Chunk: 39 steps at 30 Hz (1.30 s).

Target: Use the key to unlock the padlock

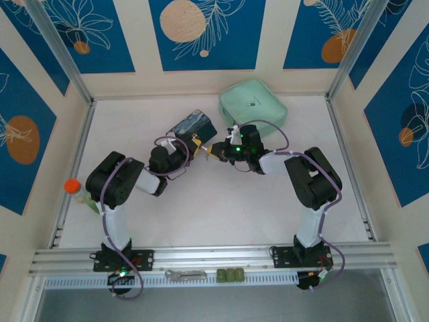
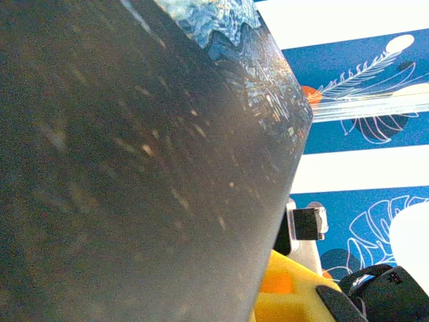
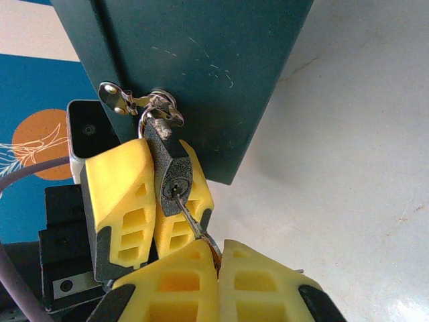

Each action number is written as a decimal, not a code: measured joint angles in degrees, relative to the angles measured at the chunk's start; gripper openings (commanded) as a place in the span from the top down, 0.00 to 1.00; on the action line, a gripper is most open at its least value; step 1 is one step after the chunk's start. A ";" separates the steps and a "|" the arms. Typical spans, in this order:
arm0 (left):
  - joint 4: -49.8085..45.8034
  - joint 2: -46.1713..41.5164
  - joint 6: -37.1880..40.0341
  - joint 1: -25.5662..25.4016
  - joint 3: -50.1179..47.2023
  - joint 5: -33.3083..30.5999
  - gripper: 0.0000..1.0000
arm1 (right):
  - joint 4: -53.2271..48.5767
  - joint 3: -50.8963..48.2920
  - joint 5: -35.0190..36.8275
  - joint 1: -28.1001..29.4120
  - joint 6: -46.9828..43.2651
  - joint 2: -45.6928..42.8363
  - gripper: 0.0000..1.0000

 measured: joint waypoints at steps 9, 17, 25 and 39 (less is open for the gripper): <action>0.07 0.00 0.26 -0.33 0.02 -1.95 1.00 | -4.61 2.73 0.24 0.09 0.31 0.02 1.00; -3.96 -1.97 4.02 -1.09 -1.05 -2.78 1.00 | -11.56 4.24 -0.24 0.09 0.17 -0.55 1.00; -5.81 -2.71 6.54 -1.77 -1.05 -2.45 1.00 | -17.11 5.07 -0.02 0.04 1.29 -2.19 1.00; -7.52 -3.37 7.61 -1.84 -1.05 -5.20 1.00 | -15.45 6.73 -1.16 0.04 4.70 0.39 1.00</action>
